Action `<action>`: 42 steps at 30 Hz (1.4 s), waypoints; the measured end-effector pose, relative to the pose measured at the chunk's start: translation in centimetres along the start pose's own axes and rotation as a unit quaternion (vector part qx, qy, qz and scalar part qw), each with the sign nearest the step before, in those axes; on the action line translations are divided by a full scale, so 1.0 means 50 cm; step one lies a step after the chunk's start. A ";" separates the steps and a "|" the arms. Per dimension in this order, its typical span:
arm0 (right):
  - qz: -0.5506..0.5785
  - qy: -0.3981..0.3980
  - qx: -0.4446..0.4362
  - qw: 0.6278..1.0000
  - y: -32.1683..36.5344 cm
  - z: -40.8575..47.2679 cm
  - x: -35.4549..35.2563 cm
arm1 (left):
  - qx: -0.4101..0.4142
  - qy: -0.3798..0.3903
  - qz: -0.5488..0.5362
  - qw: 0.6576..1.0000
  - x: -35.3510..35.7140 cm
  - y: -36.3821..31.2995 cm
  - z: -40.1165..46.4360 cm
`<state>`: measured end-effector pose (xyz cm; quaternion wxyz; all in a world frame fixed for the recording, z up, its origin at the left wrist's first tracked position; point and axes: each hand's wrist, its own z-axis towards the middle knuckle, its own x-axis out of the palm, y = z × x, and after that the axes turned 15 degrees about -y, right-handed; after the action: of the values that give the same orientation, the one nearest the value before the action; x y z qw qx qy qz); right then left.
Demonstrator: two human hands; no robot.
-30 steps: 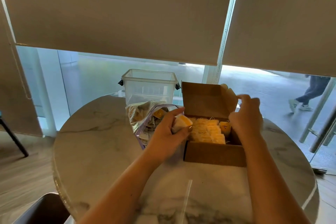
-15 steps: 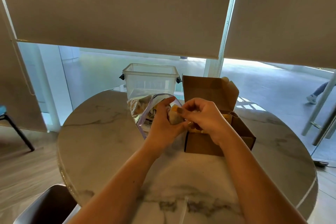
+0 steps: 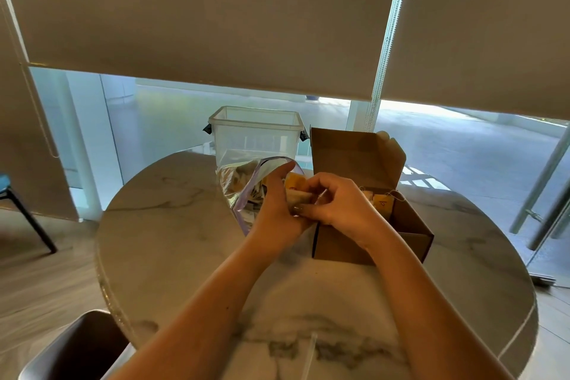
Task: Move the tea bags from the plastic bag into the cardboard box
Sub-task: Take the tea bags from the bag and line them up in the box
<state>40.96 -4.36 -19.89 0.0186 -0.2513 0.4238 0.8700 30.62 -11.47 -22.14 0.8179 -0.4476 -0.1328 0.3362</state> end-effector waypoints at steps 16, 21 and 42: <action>0.242 -0.075 0.120 0.960 0.005 0.008 -0.027 | -0.241 -0.022 -0.203 0.949 -0.026 0.002 0.014; 0.224 -0.055 0.112 0.967 0.008 0.002 -0.026 | -0.240 -0.036 -0.162 0.957 -0.020 -0.006 0.006; 0.073 -0.043 0.115 0.990 0.005 0.005 -0.041 | -0.136 -0.018 -0.085 0.987 -0.021 -0.011 0.001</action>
<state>42.60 -3.97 -18.64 0.0016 -0.1781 0.5372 0.8244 30.07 -12.32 -21.55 0.7726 -0.5355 -0.2292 0.2526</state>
